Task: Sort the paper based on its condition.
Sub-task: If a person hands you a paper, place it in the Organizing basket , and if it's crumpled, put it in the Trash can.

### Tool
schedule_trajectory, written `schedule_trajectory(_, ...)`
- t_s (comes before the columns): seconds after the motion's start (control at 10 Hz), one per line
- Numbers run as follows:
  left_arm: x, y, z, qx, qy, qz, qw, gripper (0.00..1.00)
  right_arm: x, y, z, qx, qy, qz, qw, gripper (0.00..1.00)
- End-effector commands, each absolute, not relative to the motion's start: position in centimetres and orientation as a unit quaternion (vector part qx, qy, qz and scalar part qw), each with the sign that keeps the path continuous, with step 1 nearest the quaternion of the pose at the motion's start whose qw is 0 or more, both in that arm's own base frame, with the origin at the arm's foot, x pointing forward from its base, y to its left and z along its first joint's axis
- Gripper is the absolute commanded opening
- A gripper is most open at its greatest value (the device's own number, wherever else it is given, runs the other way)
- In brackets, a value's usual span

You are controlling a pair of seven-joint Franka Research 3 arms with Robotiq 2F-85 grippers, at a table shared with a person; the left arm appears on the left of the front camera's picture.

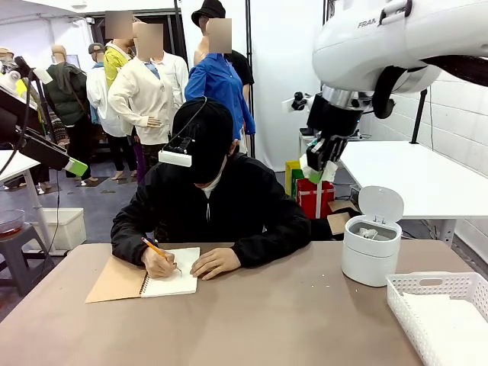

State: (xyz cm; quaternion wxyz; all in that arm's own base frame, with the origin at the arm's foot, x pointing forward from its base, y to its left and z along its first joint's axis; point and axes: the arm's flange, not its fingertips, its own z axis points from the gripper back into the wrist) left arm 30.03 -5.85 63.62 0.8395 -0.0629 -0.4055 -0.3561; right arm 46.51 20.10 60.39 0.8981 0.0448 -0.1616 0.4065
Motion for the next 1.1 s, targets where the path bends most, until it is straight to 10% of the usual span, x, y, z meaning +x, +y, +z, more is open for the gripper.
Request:
schedule_trajectory(0.0,30.0,-5.8,63.6,-0.061,-0.405,-0.355,0.84,1.0,46.8,18.7,60.0,0.032,-0.167,0.372,0.913,0.16)
schedule_trajectory(1.0,30.0,-5.8,63.6,-0.061,-0.405,-0.355,0.84,1.0,52.7,8.3,49.3,-0.023,-0.136,0.273,0.952,0.16)
